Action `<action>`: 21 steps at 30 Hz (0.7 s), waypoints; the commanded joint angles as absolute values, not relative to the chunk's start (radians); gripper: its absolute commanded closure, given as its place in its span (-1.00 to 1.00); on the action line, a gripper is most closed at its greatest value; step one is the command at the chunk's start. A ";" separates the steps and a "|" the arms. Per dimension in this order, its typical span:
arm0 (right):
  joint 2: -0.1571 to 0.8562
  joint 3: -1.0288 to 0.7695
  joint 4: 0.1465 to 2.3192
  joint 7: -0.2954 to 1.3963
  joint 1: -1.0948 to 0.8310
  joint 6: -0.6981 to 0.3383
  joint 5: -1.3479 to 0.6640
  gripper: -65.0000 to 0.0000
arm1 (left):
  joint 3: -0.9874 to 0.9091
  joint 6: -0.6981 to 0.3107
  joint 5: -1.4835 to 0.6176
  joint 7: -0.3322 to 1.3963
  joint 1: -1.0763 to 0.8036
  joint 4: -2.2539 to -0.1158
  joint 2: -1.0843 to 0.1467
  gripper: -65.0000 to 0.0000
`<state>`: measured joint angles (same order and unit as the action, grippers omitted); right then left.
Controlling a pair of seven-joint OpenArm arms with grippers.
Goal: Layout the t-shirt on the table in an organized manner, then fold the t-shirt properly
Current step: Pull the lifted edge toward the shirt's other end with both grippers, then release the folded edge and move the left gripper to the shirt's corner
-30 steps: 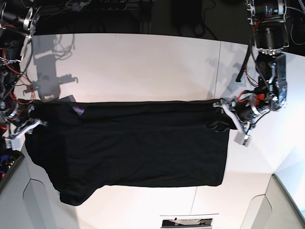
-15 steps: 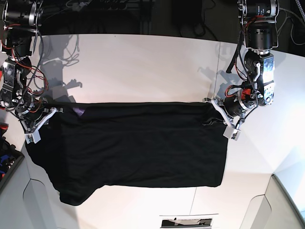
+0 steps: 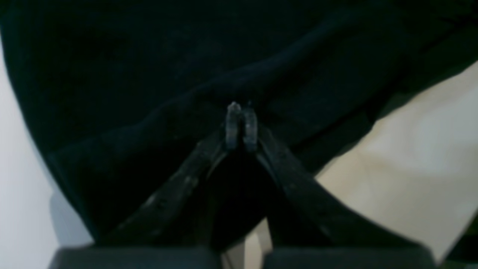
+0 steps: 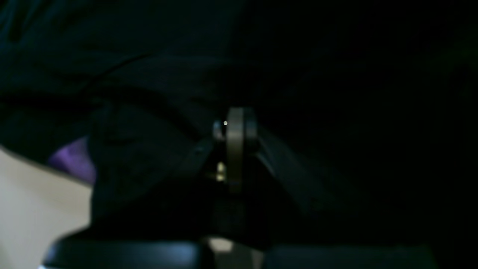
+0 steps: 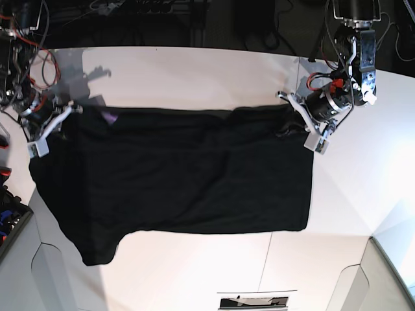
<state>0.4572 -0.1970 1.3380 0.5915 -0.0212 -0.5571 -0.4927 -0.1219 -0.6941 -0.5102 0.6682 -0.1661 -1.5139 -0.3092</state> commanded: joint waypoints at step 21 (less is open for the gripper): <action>0.474 -0.349 1.608 0.692 -0.324 -0.562 -0.522 1.00 | -0.251 -0.698 -0.678 0.681 -0.382 -1.682 -0.375 1.00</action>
